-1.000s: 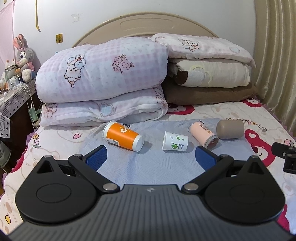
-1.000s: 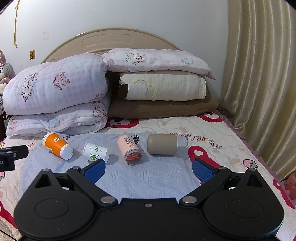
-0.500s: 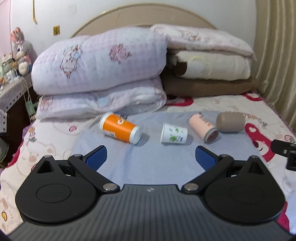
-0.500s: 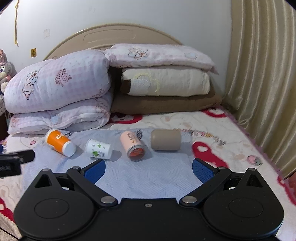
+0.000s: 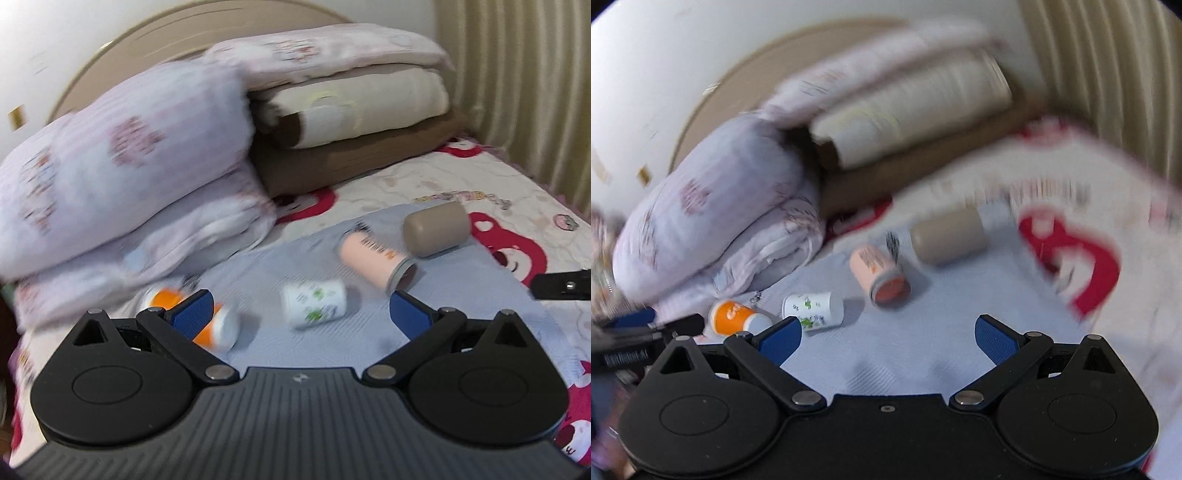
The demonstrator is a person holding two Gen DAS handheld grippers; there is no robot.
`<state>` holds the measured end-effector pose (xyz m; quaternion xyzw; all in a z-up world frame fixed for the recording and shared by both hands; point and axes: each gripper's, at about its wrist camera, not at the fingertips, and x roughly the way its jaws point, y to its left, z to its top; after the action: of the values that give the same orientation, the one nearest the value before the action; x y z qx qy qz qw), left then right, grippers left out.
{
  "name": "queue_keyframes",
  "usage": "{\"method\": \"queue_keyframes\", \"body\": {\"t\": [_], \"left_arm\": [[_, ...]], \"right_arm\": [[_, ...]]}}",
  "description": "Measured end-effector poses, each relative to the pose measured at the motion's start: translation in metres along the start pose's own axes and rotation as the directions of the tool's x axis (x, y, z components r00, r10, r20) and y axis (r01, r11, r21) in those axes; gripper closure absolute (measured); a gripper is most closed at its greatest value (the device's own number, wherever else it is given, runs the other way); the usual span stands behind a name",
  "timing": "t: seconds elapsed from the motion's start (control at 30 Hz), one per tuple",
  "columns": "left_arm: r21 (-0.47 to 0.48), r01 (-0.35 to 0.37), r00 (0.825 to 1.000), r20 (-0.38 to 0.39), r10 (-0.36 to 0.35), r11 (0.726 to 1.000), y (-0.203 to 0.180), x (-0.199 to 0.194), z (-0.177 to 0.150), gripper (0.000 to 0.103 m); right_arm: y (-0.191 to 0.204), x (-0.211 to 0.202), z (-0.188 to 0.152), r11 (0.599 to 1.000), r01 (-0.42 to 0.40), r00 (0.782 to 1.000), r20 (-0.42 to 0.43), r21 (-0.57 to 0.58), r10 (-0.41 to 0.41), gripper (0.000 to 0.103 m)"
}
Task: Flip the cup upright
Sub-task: 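Move both grippers toward the beige tumbler lying on its side, then close the right gripper on the tumbler's open end while the left gripper grips its base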
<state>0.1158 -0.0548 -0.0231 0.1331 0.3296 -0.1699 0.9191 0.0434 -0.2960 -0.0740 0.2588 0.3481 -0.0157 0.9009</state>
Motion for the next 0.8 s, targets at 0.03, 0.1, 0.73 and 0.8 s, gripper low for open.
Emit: {"method": "queue_keyframes", "body": {"t": [0.03,0.1,0.73,0.8], "left_arm": [[0.017,0.027,1.000,-0.001,-0.027,0.999,-0.003,0.009,0.005,0.000],[0.049,0.094,0.995,-0.017,-0.094,0.994,-0.008,0.033,0.018,0.000],[0.262,0.409,0.912,-0.103,-0.397,0.874,-0.048,0.208,0.074,0.004],[0.315,0.429,0.902,-0.099,-0.421,0.846,-0.058,0.215,0.073,0.004]], "right_arm": [[-0.013,0.012,0.005,0.996,-0.027,0.999,-0.045,0.090,0.031,0.001],[-0.029,0.029,0.007,0.976,-0.017,0.994,-0.098,0.217,0.039,0.002],[-0.097,0.157,0.041,0.689,-0.008,0.995,-0.062,0.725,0.078,0.007],[-0.099,0.159,0.052,0.684,-0.003,0.996,-0.057,0.729,0.065,0.007]]}}
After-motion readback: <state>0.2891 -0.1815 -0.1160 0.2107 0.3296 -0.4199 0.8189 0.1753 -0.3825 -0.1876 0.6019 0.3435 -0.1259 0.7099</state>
